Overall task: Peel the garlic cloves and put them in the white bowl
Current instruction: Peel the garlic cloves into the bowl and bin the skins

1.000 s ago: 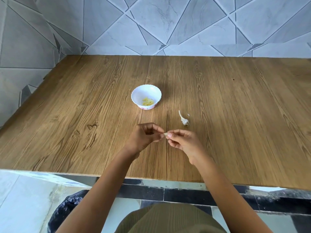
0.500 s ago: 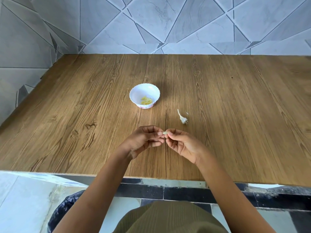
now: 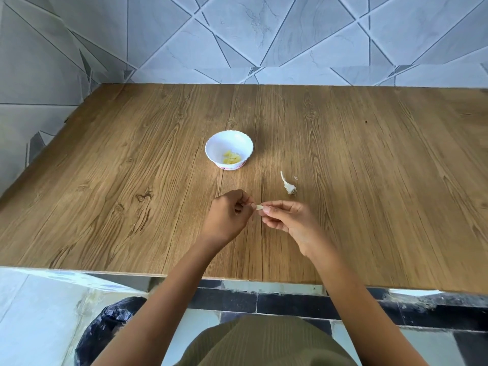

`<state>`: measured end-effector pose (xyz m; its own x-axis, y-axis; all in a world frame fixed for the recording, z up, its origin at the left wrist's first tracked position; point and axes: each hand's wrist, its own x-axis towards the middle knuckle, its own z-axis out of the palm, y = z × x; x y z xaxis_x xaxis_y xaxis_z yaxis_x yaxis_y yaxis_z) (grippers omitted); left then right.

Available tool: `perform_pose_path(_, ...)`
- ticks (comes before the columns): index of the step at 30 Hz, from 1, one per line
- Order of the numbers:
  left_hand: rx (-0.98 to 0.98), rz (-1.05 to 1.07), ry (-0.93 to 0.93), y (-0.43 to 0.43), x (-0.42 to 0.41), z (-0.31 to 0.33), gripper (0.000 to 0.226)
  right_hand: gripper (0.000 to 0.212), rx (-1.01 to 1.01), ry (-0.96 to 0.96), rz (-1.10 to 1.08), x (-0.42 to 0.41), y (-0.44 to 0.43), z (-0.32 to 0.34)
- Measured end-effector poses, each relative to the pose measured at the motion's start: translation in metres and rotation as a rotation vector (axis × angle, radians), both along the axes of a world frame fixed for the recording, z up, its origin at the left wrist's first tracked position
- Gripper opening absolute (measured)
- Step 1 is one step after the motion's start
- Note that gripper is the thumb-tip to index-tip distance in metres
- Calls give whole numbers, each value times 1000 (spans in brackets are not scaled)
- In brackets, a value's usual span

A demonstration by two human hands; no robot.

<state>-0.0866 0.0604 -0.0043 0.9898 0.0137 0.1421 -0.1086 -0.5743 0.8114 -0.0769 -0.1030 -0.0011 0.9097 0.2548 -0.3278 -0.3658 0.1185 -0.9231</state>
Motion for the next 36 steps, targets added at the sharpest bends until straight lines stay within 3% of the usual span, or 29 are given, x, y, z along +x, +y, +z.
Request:
perform_pose_path(3, 60, 25, -69, -2, 0, -1, 6, 10, -38, 3, -28, -1, 3, 0)
perform_pose_path(5, 21, 34, -10, -3, 0, -1, 8, 8, -28, 17, -43, -1, 4, 0)
perform_pose_path(10, -667, -41, 463, -1, 0, 10, 15, 8, 121, 132, -48, 0, 3, -1)
perform_pose_path(12, -820, -24, 555, 1, 0, 10, 15, 8, 125, 127, -62, 0, 3, -1)
perform_pose_path(13, -774, -4, 542, 3, 1, 8, 16, 8, 118, 116, -71, 0, 3, -1)
perform_pose_path(17, -6, 25, 207, 11, 5, -5, 16, 10, 54, 27, -110, -3, 4, -1)
perform_pose_path(19, 194, -1, 91, 12, 5, -7, 12, 11, 25, -9, -130, -4, 6, -1)
perform_pose_path(23, 89, 77, 10, 8, 2, -5, 7, 13, -14, -65, -162, -6, 10, -1)
perform_pose_path(29, -314, 7, 229, 5, 2, 2, 5, 10, -48, -114, -179, -6, 13, -3)
perform_pose_path(36, -324, -59, 187, 6, 4, 2, 4, 12, -123, -166, -152, -6, 13, -3)
